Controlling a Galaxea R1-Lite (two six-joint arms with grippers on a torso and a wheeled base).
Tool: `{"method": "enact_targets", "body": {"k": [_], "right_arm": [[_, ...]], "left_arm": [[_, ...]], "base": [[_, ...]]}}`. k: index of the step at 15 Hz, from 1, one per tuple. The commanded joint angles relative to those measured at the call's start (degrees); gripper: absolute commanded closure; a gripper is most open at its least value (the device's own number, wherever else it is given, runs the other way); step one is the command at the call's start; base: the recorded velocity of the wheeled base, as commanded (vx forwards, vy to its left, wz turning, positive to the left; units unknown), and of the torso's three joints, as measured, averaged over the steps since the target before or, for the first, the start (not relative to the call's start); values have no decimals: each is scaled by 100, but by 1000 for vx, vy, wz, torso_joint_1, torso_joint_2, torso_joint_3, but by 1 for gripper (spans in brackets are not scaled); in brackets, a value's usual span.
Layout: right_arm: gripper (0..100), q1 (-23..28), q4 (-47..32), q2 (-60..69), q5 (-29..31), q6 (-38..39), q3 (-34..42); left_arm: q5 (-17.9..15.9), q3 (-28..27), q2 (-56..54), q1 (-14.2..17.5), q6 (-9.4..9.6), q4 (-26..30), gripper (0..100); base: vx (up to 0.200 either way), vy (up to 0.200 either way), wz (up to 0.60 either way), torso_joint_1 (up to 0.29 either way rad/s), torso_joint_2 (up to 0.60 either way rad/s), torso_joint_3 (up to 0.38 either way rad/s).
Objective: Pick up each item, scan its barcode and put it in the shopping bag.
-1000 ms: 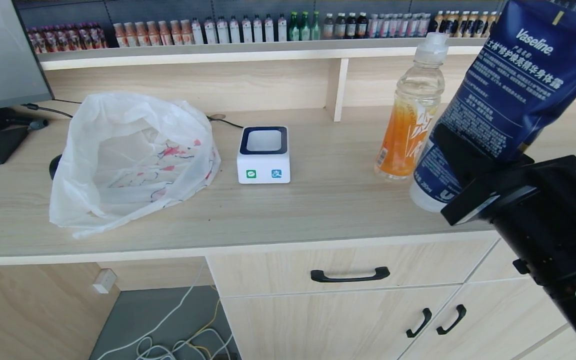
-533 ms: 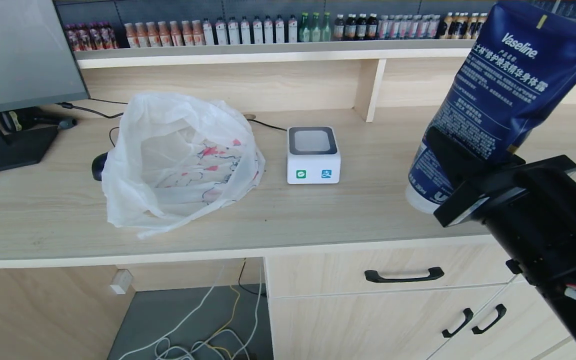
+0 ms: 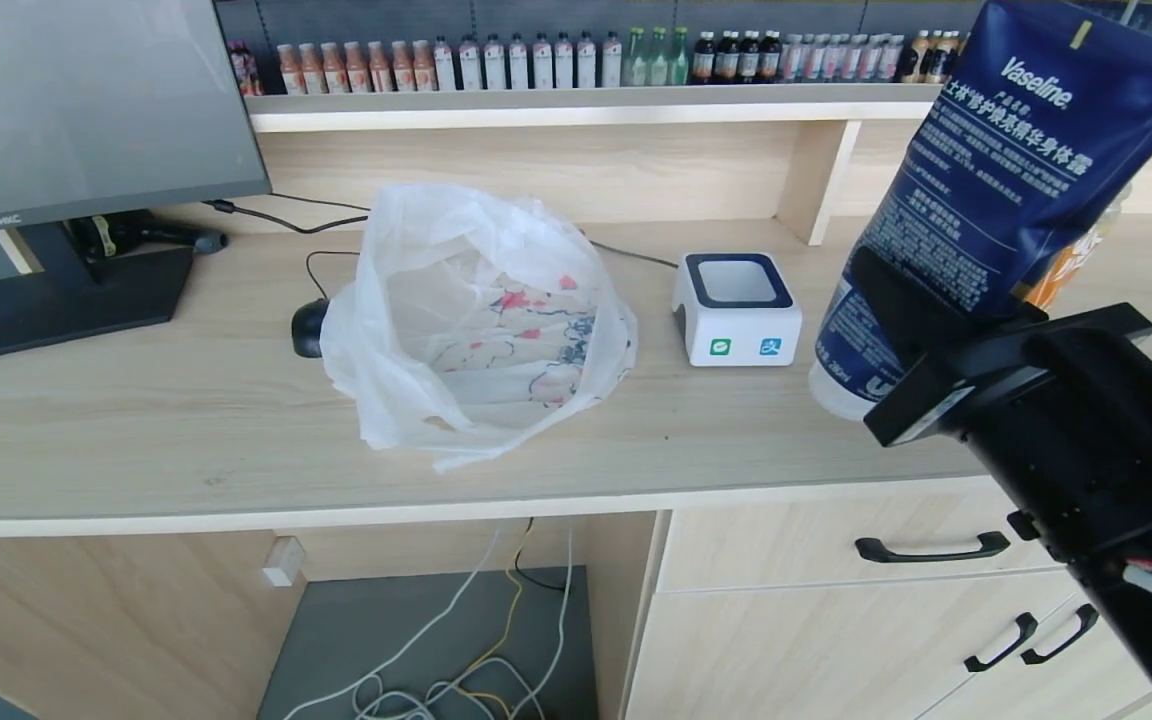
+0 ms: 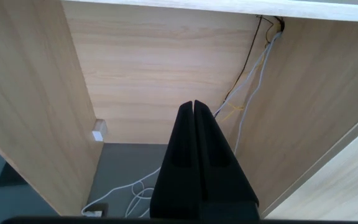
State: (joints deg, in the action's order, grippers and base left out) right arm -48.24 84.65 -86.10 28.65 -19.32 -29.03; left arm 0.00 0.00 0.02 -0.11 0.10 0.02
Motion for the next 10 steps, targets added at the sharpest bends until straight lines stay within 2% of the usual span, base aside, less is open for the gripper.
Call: {"method": "enact_targets", "body": {"k": [1, 4, 7, 9, 10], "right_arm": [[100, 51, -10, -82, 9, -19, -77], [100, 218, -159, -91, -43, -309, -323], [100, 429, -924, -135, -43, -511, -1079], [100, 535, -1082, -188, -114, -661, -1299], [100, 596, -1355, -355, -272, -810, -1826]], "left_arm": [[0, 0, -2, 2, -1, -2, 100], [0, 0, -2, 2, -1, -2, 100], [0, 0, -2, 2, -1, -2, 100], [0, 0, -2, 2, -1, -2, 100], [0, 0, -2, 2, -1, -2, 100]], "base": [[0, 0, 0, 0, 0, 0], [0, 0, 0, 0, 0, 0], [0, 0, 0, 0, 0, 0], [0, 0, 0, 0, 0, 0], [0, 0, 0, 0, 0, 0]]}}
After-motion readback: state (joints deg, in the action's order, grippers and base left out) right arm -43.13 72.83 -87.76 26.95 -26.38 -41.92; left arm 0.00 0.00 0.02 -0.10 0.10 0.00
